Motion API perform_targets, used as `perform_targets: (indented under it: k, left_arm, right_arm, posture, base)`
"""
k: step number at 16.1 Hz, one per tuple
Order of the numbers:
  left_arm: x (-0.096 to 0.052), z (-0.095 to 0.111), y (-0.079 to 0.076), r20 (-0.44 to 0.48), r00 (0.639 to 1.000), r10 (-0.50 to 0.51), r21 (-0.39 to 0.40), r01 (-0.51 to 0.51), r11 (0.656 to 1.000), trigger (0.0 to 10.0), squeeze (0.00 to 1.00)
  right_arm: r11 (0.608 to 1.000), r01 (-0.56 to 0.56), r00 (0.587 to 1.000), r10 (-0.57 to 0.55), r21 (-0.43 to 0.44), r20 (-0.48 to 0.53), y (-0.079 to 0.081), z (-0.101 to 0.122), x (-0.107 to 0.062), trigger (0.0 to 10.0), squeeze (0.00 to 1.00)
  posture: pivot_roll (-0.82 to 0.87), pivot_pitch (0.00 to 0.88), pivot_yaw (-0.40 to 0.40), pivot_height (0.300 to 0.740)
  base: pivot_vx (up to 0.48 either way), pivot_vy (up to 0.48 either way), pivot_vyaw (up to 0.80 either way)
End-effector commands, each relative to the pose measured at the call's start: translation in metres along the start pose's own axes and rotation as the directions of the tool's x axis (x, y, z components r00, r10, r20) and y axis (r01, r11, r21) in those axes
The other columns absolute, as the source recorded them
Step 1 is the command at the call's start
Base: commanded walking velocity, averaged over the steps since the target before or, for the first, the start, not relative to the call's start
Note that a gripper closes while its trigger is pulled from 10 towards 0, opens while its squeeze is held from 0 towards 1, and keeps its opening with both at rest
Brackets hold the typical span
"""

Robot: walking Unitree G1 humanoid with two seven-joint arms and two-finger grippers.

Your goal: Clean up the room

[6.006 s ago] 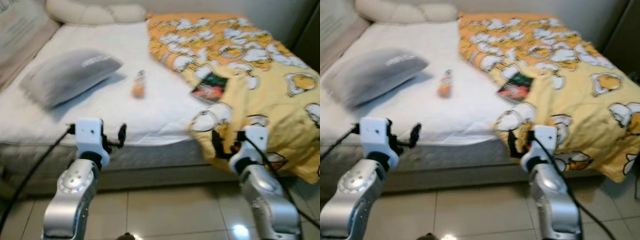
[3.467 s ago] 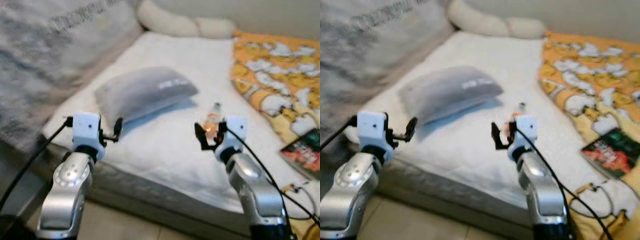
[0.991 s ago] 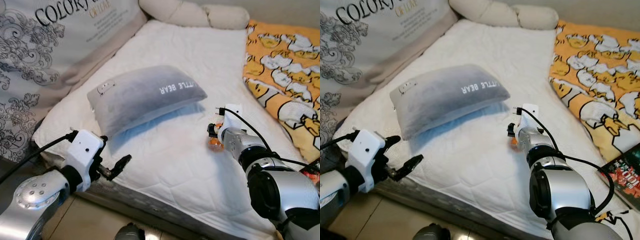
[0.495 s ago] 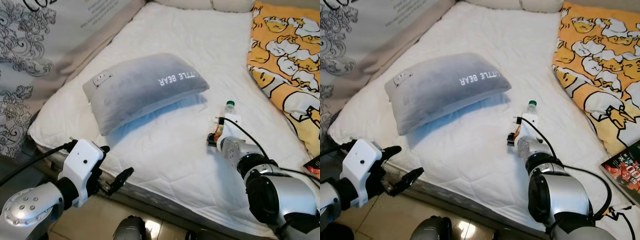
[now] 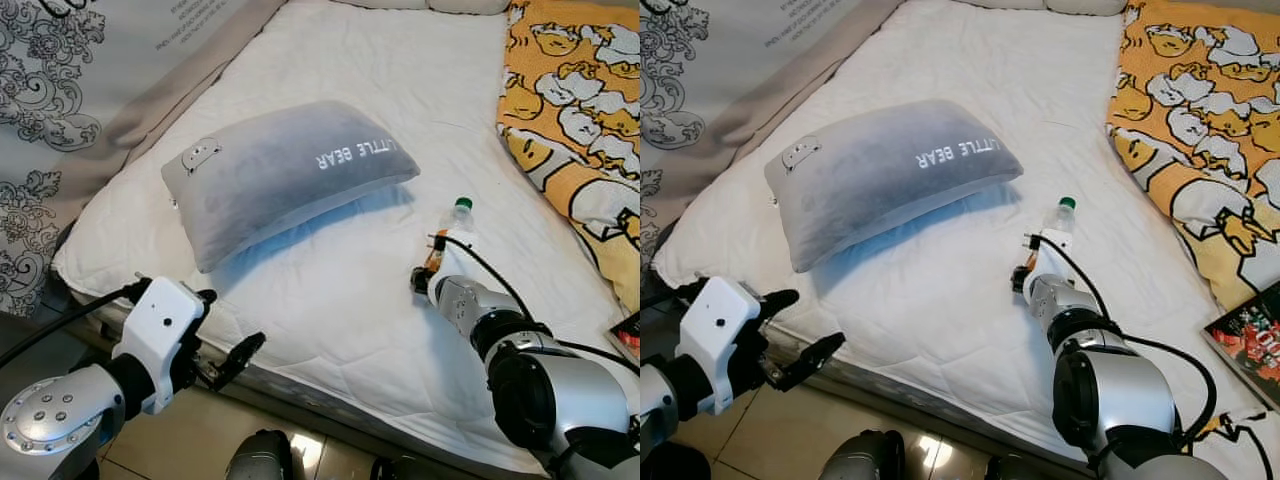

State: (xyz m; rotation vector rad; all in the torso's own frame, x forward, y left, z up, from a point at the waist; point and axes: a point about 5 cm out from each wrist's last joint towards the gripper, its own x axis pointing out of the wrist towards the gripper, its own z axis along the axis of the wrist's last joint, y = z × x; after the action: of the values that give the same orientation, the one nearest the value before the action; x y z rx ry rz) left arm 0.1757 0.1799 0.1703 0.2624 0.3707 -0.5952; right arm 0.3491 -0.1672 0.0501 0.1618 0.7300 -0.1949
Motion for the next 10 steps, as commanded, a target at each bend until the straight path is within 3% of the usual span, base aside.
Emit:
perform_targets:
  k: [1, 4, 7, 10]
  left_arm:
    - [0.001, 0.000, 0.000, 0.001, 1.000, 0.008, 0.005, -0.008, 1.000, 10.0, 0.00]
    - [0.006, 0.000, 0.003, 0.018, 1.000, 0.025, -0.003, -0.025, 1.000, 10.0, 0.00]
    - [0.019, -0.006, 0.011, 0.026, 0.994, 0.103, -0.047, -0.102, 0.994, 10.0, 0.00]
    - [0.036, -0.010, 0.022, 0.047, 0.976, 0.211, -0.093, -0.206, 0.974, 10.0, 0.00]
  right_arm:
    - [0.999, -0.015, 1.000, 0.015, 0.028, -0.004, 0.002, -0.001, 0.000, 0.0, 0.00]
    - [0.999, -0.015, 0.999, 0.013, 0.041, 0.042, 0.001, 0.005, 0.000, 0.0, 0.00]
    - [0.998, -0.057, 0.988, 0.062, -0.040, 0.141, 0.004, 0.015, -0.001, 0.0, 0.00]
    - [0.989, -0.140, 0.960, 0.122, 0.056, 0.254, -0.003, 0.024, -0.004, 0.0, 0.00]
  posture:
    - [0.33, 0.128, 0.018, 0.740]
    - [0.31, 0.088, 0.014, 0.740]
    - [0.25, 0.003, 0.007, 0.740]
    - [0.19, 0.000, 0.006, 0.740]
  base:
    - [0.000, 0.000, 0.00]
    - [0.000, 0.000, 0.00]
    - [0.000, 0.000, 0.00]
    - [0.000, 0.000, 0.00]
